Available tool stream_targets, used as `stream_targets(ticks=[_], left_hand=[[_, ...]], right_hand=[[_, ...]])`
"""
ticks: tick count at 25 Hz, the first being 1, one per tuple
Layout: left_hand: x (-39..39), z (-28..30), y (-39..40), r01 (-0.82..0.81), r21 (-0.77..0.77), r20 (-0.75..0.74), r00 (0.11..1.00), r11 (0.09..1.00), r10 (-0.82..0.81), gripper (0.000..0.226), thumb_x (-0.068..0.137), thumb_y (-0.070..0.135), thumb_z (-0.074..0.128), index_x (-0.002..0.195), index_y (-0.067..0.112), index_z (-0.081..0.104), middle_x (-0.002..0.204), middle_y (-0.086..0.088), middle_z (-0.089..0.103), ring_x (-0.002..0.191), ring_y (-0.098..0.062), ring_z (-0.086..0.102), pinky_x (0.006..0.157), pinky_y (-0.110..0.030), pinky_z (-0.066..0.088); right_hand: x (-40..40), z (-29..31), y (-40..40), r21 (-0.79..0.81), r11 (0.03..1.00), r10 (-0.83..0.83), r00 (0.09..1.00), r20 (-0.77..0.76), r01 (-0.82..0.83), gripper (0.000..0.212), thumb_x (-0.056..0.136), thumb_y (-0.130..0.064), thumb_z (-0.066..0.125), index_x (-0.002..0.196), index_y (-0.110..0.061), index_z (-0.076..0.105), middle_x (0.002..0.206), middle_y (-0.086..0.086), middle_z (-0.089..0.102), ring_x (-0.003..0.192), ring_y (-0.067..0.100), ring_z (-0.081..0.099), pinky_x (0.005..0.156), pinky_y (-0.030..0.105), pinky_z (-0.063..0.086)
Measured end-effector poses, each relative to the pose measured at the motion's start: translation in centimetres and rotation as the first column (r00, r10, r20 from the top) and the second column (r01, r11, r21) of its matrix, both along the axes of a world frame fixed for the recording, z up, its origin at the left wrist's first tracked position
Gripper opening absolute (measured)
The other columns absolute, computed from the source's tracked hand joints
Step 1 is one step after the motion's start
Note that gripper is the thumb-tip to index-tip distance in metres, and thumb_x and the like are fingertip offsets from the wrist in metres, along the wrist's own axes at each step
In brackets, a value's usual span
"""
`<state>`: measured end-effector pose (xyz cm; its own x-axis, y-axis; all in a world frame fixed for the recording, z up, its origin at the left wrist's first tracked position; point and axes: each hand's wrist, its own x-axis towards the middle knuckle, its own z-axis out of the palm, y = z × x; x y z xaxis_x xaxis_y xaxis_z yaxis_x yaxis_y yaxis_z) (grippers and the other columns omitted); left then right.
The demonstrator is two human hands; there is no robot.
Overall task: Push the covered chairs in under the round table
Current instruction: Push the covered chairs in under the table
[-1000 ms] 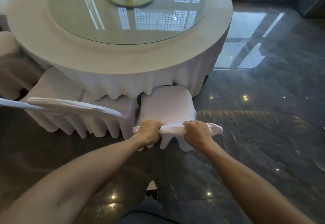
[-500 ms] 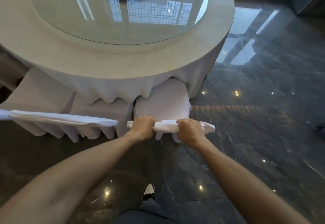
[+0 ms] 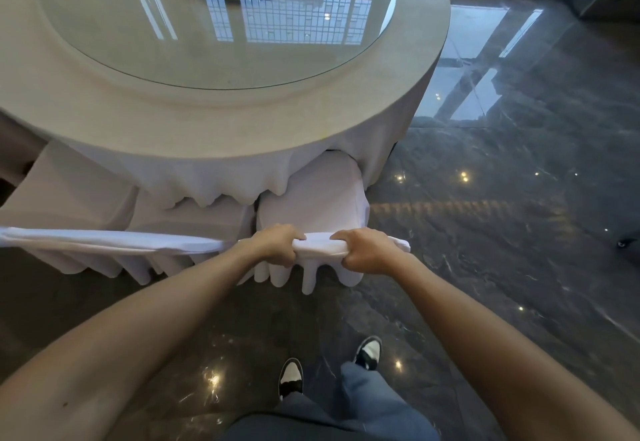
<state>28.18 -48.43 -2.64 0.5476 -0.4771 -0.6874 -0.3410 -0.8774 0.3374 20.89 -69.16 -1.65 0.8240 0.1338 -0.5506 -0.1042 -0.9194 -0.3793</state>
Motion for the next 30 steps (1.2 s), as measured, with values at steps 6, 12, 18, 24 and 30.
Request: stream_targets(ticks=[6, 12, 18, 24, 30], left_hand=[[0.8, 2.7, -5.1, 0.343, 0.086, 0.065, 0.935, 0.935, -0.349, 0.043, 0.066, 0.025, 0.072, 0.105, 0.04, 0.06, 0.086, 0.007, 0.059, 0.081, -0.022, 0.057, 0.068, -0.033, 0.046], [-0.5, 1.9, -10.1, 0.241, 0.105, 0.208, 0.943, 0.965, -0.259, 0.065, 0.062, 0.024, 0.066, 0.122, 0.046, 0.056, 0.082, 0.004, 0.066, 0.076, -0.022, 0.062, 0.065, -0.032, 0.042], [3.2, 3.5, -16.4, 0.112, 0.217, -0.25, 0.967, 0.97, -0.055, 0.065, 0.06, 0.036, 0.083, 0.122, 0.034, 0.063, 0.108, 0.005, 0.063, 0.099, -0.02, 0.062, 0.086, -0.039, 0.056], [6.5, 3.8, -26.8, -0.158, 0.06, 0.077, 0.985, 0.986, 0.154, 0.067, 0.09, 0.034, 0.066, 0.149, 0.013, 0.043, 0.149, -0.008, 0.047, 0.13, -0.025, 0.051, 0.105, -0.038, 0.045], [9.4, 3.3, -37.6, -0.148, 0.035, 0.278, 0.951, 0.988, 0.132, 0.055, 0.092, 0.043, 0.054, 0.14, 0.018, 0.047, 0.142, -0.005, 0.053, 0.126, -0.026, 0.052, 0.099, -0.041, 0.045]], right_hand=[[0.9, -0.7, -4.1, -0.102, 0.962, 0.256, 0.966, 0.018, -0.253, 0.035, 0.077, -0.032, 0.065, 0.111, -0.032, 0.064, 0.093, -0.005, 0.069, 0.082, 0.017, 0.064, 0.074, 0.035, 0.054], [2.4, -1.1, -9.9, -0.159, 0.937, 0.331, 0.935, 0.129, -0.309, 0.025, 0.076, -0.025, 0.064, 0.101, -0.031, 0.067, 0.084, -0.002, 0.065, 0.07, 0.02, 0.055, 0.067, 0.03, 0.036], [4.1, -1.1, -15.0, 0.066, 0.949, 0.31, 0.951, -0.021, -0.308, 0.034, 0.079, -0.044, 0.066, 0.11, -0.031, 0.067, 0.097, -0.002, 0.07, 0.081, 0.019, 0.062, 0.075, 0.035, 0.052], [7.9, 1.4, -26.8, -0.002, 0.966, 0.257, 0.966, -0.021, -0.257, 0.066, 0.085, -0.055, 0.062, 0.142, -0.025, 0.049, 0.141, 0.0, 0.055, 0.124, 0.024, 0.054, 0.099, 0.038, 0.044], [12.6, 2.6, -39.2, -0.152, 0.978, 0.153, 0.985, 0.074, -0.141, 0.064, 0.088, -0.05, 0.06, 0.142, -0.019, 0.046, 0.139, 0.007, 0.054, 0.126, 0.03, 0.051, 0.102, 0.044, 0.043]])
